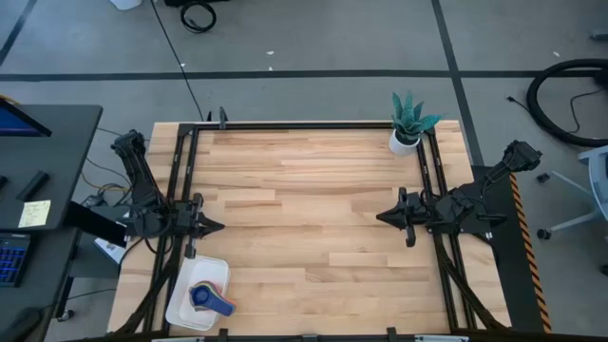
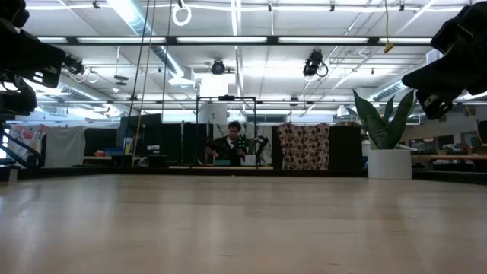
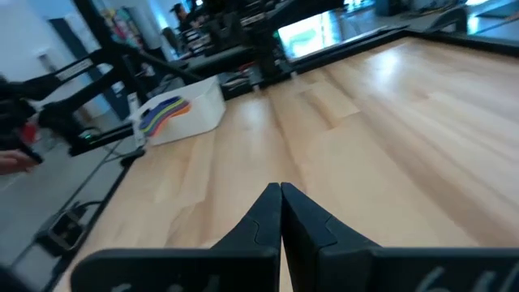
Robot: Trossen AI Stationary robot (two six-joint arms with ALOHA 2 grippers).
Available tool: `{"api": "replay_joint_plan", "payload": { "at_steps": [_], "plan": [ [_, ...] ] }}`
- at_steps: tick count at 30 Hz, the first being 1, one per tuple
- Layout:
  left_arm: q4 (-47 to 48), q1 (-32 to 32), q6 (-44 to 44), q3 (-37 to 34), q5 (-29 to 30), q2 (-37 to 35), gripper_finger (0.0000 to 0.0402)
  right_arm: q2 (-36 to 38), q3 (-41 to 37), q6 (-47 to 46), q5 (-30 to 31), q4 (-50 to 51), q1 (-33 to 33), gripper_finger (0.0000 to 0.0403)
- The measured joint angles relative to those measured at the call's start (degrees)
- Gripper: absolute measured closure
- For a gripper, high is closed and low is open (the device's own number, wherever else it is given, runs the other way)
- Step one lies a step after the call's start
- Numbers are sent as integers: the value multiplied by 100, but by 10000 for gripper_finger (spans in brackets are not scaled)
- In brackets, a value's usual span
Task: Nest measuring cups in basket
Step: Return to Home Position
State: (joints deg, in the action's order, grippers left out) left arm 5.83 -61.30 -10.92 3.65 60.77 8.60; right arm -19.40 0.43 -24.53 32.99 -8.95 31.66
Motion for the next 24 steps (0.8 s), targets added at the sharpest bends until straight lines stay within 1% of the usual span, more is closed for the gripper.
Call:
{"api": "replay_joint_plan", "payload": {
  "at_steps": [9, 24],
  "plan": [
    [-224, 0, -2, -16, 0, 0, 388, 0, 0, 24, -446, 0, 0, 394],
    [-252, 0, -4, -1, 0, 0, 388, 0, 0, 24, -460, 0, -1, 394]
  ]
}}
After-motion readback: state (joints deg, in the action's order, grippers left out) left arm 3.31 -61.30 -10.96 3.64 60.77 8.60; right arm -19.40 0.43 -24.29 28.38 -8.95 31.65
